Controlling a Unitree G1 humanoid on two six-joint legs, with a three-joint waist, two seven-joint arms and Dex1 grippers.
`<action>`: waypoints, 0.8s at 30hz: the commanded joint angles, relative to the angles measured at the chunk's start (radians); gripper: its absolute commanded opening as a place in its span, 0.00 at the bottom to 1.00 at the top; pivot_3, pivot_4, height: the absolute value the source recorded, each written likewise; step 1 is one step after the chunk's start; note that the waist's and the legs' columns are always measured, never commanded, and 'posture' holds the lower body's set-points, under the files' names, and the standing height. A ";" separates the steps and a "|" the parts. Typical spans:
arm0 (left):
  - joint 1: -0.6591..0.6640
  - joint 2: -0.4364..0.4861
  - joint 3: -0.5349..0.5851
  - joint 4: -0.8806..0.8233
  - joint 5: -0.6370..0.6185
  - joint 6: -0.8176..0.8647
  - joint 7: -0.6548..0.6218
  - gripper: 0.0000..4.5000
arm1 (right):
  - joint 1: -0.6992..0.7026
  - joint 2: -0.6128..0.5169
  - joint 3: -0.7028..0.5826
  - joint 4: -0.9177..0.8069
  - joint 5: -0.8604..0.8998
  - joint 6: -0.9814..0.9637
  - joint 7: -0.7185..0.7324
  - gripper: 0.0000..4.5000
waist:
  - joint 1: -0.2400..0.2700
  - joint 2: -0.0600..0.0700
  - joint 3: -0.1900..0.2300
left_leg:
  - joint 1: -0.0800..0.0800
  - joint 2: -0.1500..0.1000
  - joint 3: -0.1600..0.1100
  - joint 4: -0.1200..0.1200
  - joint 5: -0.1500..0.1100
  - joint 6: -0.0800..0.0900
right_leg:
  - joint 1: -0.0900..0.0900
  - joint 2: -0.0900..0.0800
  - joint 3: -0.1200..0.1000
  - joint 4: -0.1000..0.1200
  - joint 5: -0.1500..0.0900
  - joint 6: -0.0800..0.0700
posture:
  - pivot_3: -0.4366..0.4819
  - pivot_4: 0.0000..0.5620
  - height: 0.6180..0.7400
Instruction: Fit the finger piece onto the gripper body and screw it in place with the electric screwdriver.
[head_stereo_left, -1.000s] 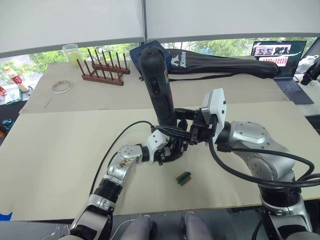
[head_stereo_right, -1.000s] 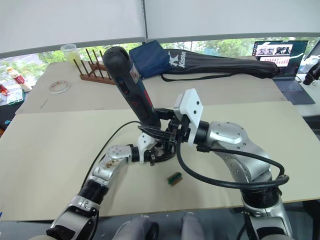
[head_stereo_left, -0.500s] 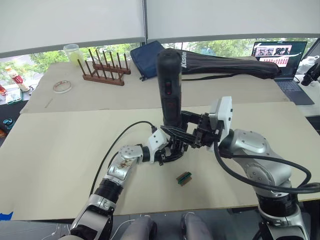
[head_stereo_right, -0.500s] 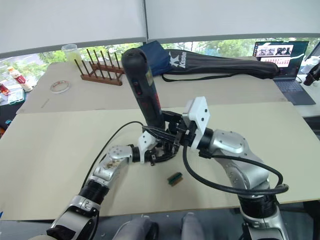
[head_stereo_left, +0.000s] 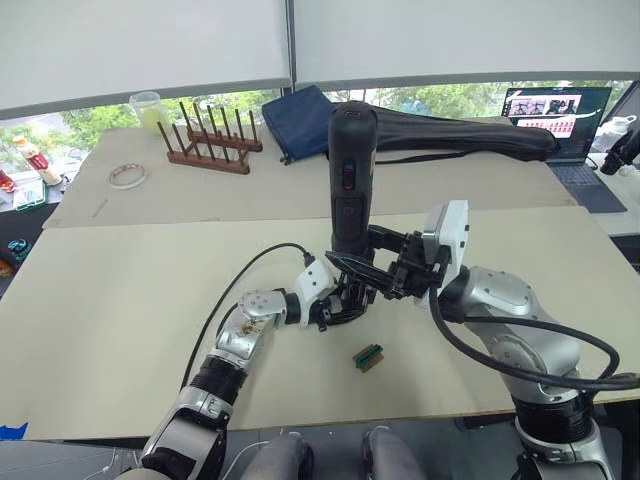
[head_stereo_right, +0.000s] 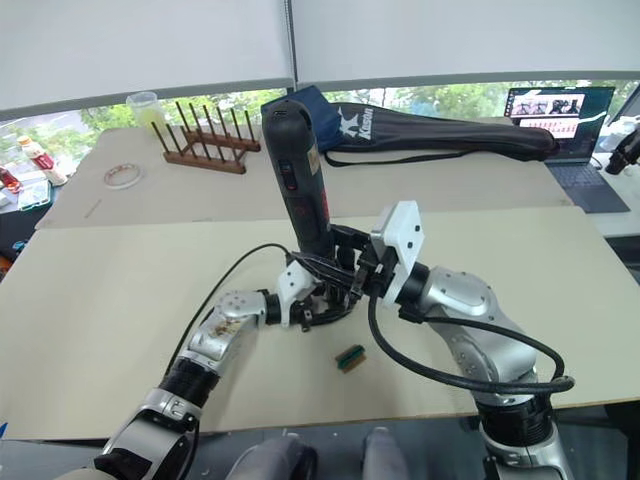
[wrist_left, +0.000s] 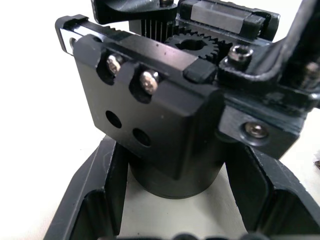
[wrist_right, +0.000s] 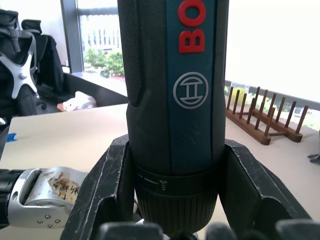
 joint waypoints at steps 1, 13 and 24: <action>-0.011 0.005 -0.001 -0.022 -0.009 -0.007 -0.018 0.51 | 0.038 -0.009 0.013 0.071 -0.033 0.021 -0.007 0.43 | 0.000 0.000 -0.001 | 0.000 0.000 0.000 0.000 0.000 0.000 | 0.000 0.000 0.000 0.000 0.000 0.000 | 0.48 0.27 1.00; -0.012 0.014 0.000 -0.029 -0.013 -0.005 -0.020 0.51 | 0.054 -0.030 0.052 0.107 -0.082 -0.030 0.004 0.43 | -0.001 -0.001 -0.003 | 0.001 0.001 0.000 -0.001 0.000 0.000 | 0.000 0.001 0.000 0.000 0.000 0.000 | 0.48 0.27 1.00; 0.000 0.016 0.000 -0.049 -0.016 0.006 -0.011 0.51 | 0.055 -0.050 0.073 0.129 -0.092 -0.046 0.020 0.43 | -0.001 -0.002 -0.007 | 0.003 0.001 0.000 -0.005 0.000 0.000 | 0.001 0.001 0.001 -0.002 0.000 0.000 | 0.48 0.27 1.00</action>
